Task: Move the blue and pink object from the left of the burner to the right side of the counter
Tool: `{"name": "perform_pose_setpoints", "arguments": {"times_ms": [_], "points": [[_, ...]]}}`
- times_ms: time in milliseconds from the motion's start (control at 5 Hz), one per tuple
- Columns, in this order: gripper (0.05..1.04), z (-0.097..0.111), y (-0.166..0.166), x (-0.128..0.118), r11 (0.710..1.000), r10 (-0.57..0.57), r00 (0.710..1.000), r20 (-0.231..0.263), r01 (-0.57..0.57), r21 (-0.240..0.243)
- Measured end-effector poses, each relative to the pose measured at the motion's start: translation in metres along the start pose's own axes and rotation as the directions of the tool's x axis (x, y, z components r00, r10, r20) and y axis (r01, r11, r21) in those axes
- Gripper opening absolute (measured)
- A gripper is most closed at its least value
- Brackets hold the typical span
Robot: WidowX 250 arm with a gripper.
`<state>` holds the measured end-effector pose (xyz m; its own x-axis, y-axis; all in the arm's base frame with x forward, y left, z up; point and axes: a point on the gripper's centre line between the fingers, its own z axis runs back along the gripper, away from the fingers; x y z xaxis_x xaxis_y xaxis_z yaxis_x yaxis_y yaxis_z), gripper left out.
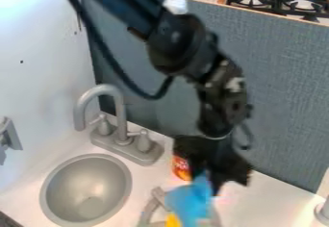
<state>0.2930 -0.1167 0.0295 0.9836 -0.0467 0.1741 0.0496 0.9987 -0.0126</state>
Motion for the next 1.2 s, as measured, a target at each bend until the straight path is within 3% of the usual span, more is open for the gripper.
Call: {"name": "perform_pose_setpoints", "arguments": {"times_ms": [200,400,600,1000,1200], "points": [[0.344,-0.019,-0.045,0.006,0.999,0.037,0.998,0.051,-0.035,-0.031],[0.344,-0.038,-0.082,0.011,0.994,0.036,0.997,0.07,-0.028,-0.104],[0.344,-0.059,-0.106,0.018,0.983,0.109,0.988,0.106,-0.092,-0.158],[0.344,-0.1,-0.113,0.021,0.975,0.189,0.979,0.076,-0.177,-0.134],[0.344,-0.101,-0.108,0.018,0.969,0.234,0.971,0.057,-0.227,-0.097]]}}
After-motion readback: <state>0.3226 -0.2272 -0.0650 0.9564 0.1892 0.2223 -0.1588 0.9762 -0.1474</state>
